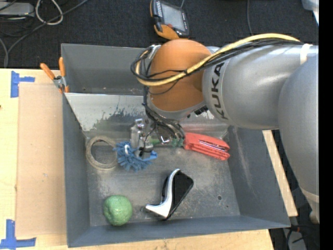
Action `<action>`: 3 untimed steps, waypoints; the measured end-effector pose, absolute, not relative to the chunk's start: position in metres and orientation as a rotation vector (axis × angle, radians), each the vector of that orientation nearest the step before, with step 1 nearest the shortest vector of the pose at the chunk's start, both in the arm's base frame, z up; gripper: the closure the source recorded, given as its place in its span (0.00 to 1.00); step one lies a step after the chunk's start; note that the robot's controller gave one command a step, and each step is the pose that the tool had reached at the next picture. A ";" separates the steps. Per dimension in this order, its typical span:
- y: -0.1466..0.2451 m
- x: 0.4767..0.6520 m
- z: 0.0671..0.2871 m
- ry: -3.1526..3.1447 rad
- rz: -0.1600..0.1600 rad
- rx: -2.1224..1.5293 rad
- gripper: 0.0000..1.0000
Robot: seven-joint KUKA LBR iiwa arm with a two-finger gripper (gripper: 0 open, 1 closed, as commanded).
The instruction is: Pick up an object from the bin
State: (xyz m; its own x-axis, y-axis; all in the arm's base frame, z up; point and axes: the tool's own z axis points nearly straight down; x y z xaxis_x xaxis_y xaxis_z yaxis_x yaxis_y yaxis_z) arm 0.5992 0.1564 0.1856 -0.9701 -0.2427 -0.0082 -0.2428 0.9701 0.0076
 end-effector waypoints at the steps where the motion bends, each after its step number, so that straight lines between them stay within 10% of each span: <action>1: 0.150 0.587 0.164 3.103 0.017 -0.354 1.00; 2: 0.189 0.577 0.130 3.069 0.020 -0.557 1.00; 3: 0.150 0.574 0.146 3.114 0.013 -0.399 1.00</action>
Offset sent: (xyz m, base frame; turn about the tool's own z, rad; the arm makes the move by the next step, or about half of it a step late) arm -0.0220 0.0299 -0.0540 -0.1111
